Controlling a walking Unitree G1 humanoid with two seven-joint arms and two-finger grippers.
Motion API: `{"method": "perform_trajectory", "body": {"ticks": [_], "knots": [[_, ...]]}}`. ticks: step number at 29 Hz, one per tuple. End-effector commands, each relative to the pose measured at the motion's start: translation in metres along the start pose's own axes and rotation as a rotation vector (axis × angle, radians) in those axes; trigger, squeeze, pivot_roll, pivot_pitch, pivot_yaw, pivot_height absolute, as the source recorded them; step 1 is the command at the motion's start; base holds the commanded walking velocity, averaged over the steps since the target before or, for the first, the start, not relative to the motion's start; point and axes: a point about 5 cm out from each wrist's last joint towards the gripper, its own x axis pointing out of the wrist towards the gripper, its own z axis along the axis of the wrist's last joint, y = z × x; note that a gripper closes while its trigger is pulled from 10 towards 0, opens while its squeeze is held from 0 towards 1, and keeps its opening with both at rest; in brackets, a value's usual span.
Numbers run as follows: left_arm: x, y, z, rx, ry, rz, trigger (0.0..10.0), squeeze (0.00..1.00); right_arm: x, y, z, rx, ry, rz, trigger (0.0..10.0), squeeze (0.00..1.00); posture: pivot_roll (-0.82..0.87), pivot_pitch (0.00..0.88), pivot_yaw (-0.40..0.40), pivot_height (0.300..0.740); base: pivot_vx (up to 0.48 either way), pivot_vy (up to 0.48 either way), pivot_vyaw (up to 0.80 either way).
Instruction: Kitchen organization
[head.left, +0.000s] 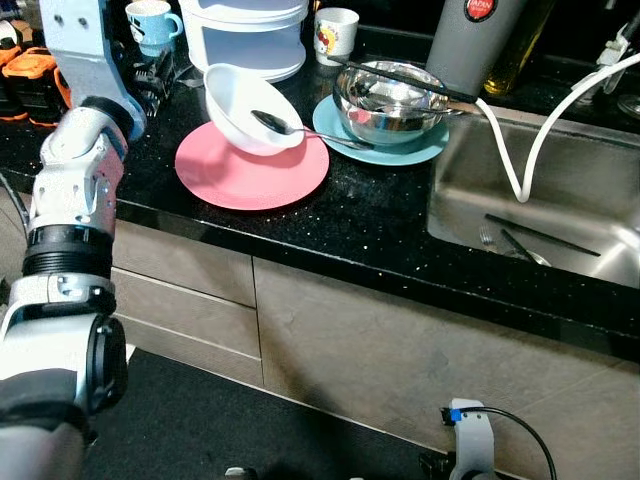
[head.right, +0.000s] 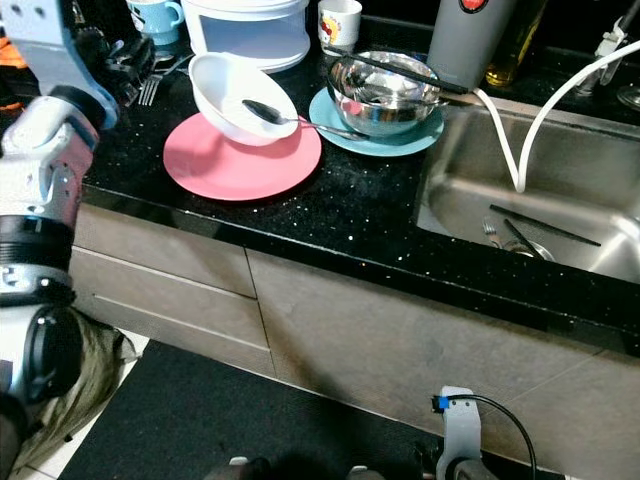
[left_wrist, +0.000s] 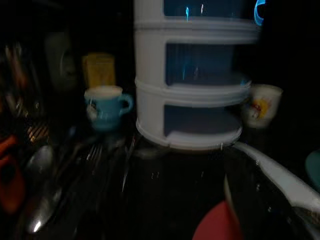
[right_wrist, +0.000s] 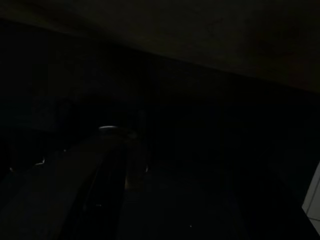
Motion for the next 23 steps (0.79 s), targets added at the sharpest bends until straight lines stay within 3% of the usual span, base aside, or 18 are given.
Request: {"method": "perform_trajectory", "body": {"ticks": [1, 4, 15, 23], "knots": [[0.006, -0.003, -0.006, -0.033, 0.052, 0.012, 10.0, 0.0, -0.002, -0.003, -0.006, 0.001, 0.013, -0.01, 10.0, 0.0, 0.02, 0.177, -0.013, 0.74, 0.0, 0.0, 0.0], [0.009, -0.006, -0.006, -0.032, 0.065, -0.003, 10.0, 0.0, -0.002, -0.003, -0.006, 0.0, 0.013, -0.009, 10.0, 0.0, 0.02, 0.179, -0.012, 0.74, 0.0, 0.0, 0.0], [0.023, -0.041, 0.011, -0.103, 0.049, -0.206, 10.0, 0.0, -0.002, -0.003, -0.007, 0.004, 0.011, -0.012, 10.0, 0.0, 0.01, 0.171, -0.011, 0.74, 0.0, 0.0, 0.0], [0.024, -0.046, 0.001, -0.101, 0.128, -0.201, 10.0, 0.0, -0.002, -0.003, -0.007, 0.001, 0.012, -0.01, 10.0, 0.0, 0.02, 0.166, -0.013, 0.74, 0.0, 0.0, 0.0]]}}
